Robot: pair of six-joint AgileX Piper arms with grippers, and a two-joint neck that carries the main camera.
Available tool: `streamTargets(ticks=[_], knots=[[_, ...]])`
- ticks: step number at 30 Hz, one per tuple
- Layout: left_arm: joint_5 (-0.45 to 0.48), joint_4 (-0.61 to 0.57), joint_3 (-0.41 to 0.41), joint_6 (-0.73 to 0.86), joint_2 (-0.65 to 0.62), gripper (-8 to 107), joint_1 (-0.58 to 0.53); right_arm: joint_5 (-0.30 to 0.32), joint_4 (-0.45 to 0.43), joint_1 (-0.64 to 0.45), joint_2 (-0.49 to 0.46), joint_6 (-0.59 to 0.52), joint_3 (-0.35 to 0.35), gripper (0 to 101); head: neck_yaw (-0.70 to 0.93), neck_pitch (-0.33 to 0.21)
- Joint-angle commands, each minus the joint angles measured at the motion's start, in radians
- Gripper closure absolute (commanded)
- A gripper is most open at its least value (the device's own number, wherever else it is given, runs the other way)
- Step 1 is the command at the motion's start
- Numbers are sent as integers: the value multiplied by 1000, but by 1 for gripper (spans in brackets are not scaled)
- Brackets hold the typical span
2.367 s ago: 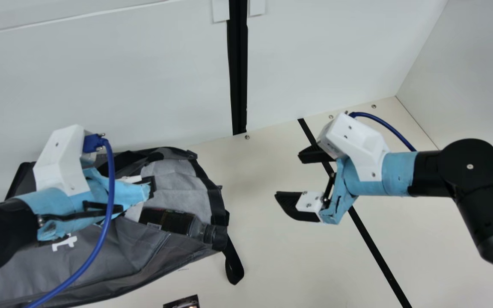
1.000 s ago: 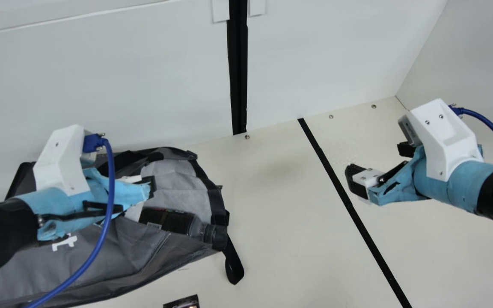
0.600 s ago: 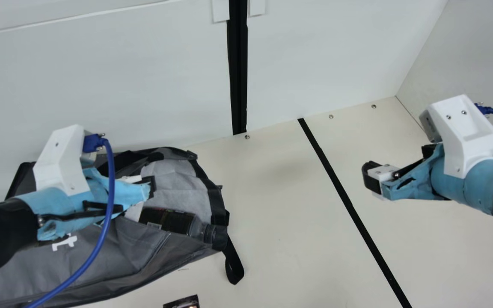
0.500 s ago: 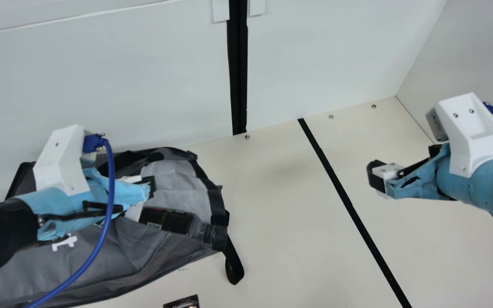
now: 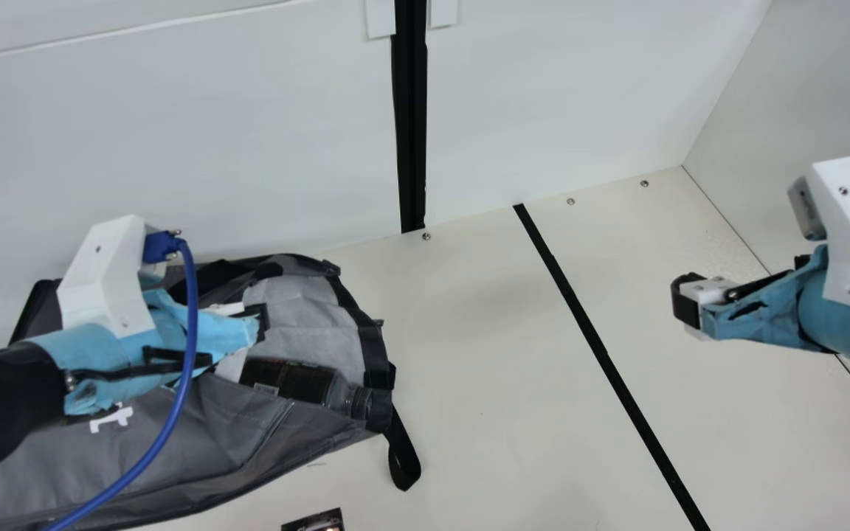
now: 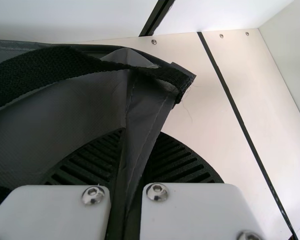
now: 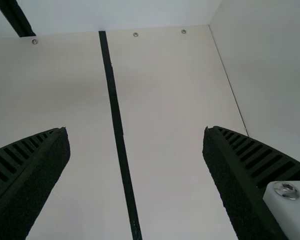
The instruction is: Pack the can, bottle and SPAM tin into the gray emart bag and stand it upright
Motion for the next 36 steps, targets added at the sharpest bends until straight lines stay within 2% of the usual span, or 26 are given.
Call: streamTargets(ticks=[1,3,14,36], knots=[[0,0,0,0,0,107,0,18,-11,2,-7,13,-11,6,-1,-23],[0,0,0,0,0,107,0,35,-25,3,-14,26,-23,6,-1,-23],[0,0,0,0,0,107,0,35,-74,-26,-66,78,9,6,-1,-23],[0,0,0,0,0,107,0,35,8,-241,-115,52,27,6,-1,-23]])
